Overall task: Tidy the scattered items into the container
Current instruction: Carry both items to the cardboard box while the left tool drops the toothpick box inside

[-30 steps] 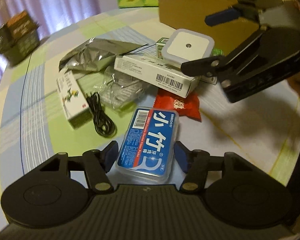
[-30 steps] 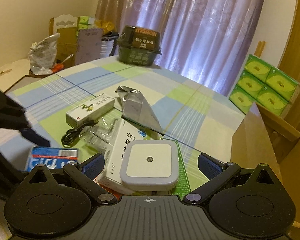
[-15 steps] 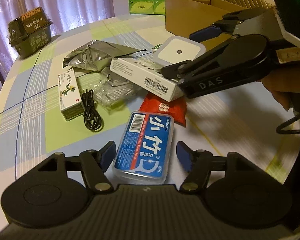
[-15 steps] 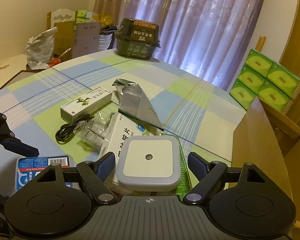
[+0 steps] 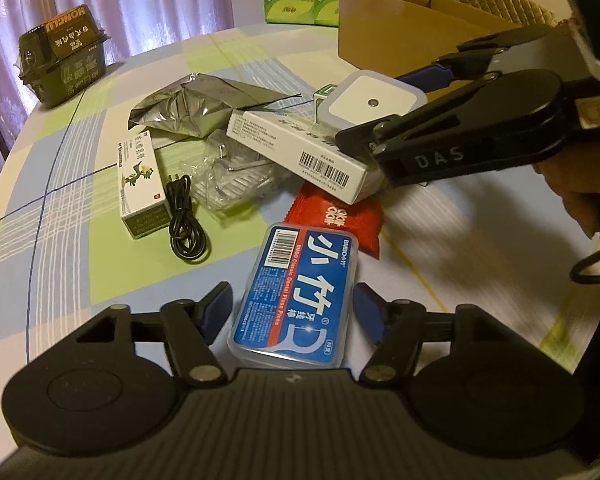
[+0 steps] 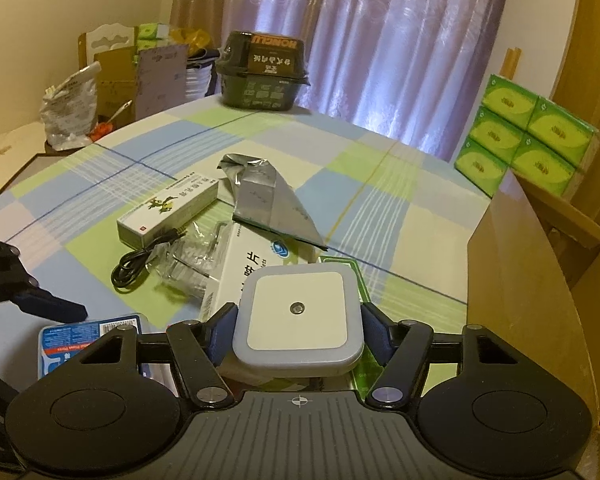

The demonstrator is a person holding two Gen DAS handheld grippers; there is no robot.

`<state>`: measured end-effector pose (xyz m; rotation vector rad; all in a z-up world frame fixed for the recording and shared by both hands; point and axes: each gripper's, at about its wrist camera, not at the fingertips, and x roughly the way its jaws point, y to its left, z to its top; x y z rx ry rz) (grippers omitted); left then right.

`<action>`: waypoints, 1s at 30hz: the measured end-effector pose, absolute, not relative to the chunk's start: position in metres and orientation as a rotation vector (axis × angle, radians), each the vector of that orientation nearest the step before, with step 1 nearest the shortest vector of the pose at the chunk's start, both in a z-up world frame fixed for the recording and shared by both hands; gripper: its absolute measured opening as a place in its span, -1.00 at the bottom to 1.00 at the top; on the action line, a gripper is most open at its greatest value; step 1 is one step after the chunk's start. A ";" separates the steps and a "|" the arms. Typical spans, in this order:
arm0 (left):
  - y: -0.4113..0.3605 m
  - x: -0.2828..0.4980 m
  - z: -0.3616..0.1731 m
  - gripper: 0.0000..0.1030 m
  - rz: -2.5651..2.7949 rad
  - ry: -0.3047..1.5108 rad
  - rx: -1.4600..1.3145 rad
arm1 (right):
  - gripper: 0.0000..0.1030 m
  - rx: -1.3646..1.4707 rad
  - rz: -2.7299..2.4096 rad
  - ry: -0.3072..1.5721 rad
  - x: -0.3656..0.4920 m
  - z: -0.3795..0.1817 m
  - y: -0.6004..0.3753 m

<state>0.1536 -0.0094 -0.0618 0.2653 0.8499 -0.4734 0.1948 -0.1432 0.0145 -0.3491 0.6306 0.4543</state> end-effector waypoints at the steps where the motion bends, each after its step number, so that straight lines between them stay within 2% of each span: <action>1: -0.010 0.154 -0.062 0.07 -0.471 0.851 0.268 | 0.32 -0.342 0.455 0.630 0.194 0.015 -0.144; 21: -0.012 0.134 -0.033 0.04 -0.404 0.835 0.215 | 0.32 -0.249 0.452 0.543 0.175 0.044 -0.163; 30: -0.041 0.132 0.014 0.04 -0.444 0.750 0.198 | 0.32 -0.156 0.370 0.460 0.170 0.095 -0.205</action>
